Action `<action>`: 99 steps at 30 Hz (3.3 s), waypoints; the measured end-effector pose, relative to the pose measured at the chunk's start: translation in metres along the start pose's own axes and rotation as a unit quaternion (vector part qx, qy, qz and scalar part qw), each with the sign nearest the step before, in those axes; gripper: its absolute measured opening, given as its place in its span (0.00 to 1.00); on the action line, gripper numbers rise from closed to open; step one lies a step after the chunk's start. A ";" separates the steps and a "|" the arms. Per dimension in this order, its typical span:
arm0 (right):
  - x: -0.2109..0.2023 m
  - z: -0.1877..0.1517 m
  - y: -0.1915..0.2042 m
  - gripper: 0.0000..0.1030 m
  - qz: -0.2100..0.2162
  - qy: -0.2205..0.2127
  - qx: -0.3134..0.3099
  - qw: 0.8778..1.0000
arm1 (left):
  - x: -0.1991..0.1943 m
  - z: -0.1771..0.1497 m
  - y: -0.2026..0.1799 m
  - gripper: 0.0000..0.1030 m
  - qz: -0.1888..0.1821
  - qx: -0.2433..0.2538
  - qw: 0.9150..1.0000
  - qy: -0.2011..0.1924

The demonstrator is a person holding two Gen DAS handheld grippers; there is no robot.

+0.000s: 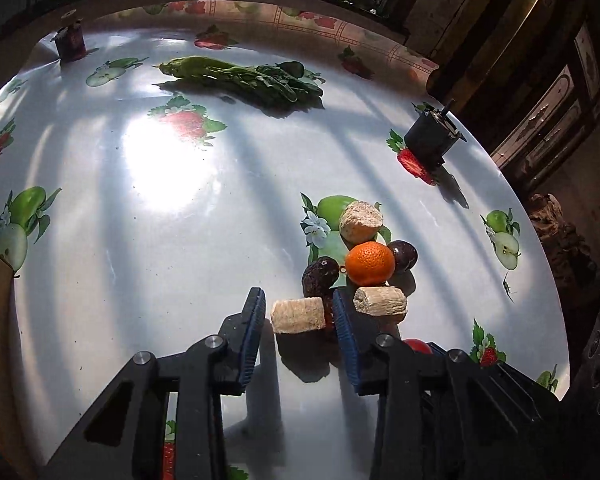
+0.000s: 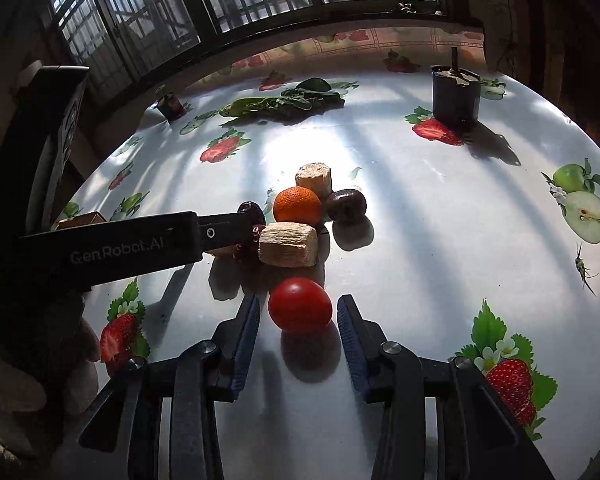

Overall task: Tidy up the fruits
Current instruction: 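Close left gripper on small beige cylinder while right gripper closes on red tomato, then carry beige cylinder and red tomato into the cardboard box and open both grippers, then move both open grippers from the box back toward the fruit pile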

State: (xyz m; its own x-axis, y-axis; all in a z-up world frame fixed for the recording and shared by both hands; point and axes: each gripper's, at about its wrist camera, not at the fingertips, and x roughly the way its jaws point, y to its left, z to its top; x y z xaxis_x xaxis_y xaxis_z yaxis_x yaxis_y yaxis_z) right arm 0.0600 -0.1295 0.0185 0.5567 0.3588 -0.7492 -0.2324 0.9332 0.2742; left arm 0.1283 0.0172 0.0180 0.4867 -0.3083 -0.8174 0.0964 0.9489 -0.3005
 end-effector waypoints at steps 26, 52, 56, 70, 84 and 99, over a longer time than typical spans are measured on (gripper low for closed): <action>-0.007 -0.009 0.006 0.33 -0.001 -0.015 -0.006 1.000 | -0.071 -0.052 0.012 0.25 0.028 0.003 0.999 -0.034; -0.020 -0.054 0.261 0.34 0.143 0.028 -0.168 0.975 | -0.203 -0.162 0.253 0.26 0.173 -0.199 0.960 -0.095; 0.002 -0.059 0.290 0.34 0.143 0.054 -0.199 0.968 | -0.196 -0.159 0.262 0.25 0.169 -0.210 0.960 -0.082; 0.035 -0.066 0.315 0.35 0.112 0.067 -0.229 0.965 | -0.226 -0.161 0.256 0.45 0.165 -0.218 0.953 -0.132; -0.059 -0.071 0.210 0.56 0.093 -0.042 -0.029 0.994 | -0.256 -0.166 0.113 0.83 0.266 -0.025 0.937 -0.226; -0.091 -0.104 0.138 0.58 0.064 -0.069 0.067 0.993 | -0.251 -0.182 0.051 0.83 0.257 0.029 0.942 -0.215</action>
State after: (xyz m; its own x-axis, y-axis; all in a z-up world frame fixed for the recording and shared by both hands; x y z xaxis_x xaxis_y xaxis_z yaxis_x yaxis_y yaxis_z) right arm -0.1058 -0.0358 0.0618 0.6358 0.4656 -0.6156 -0.2050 0.8708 0.4469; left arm -0.1471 0.1307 0.1189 0.7872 0.2373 -0.5692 -0.2066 0.9712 0.1191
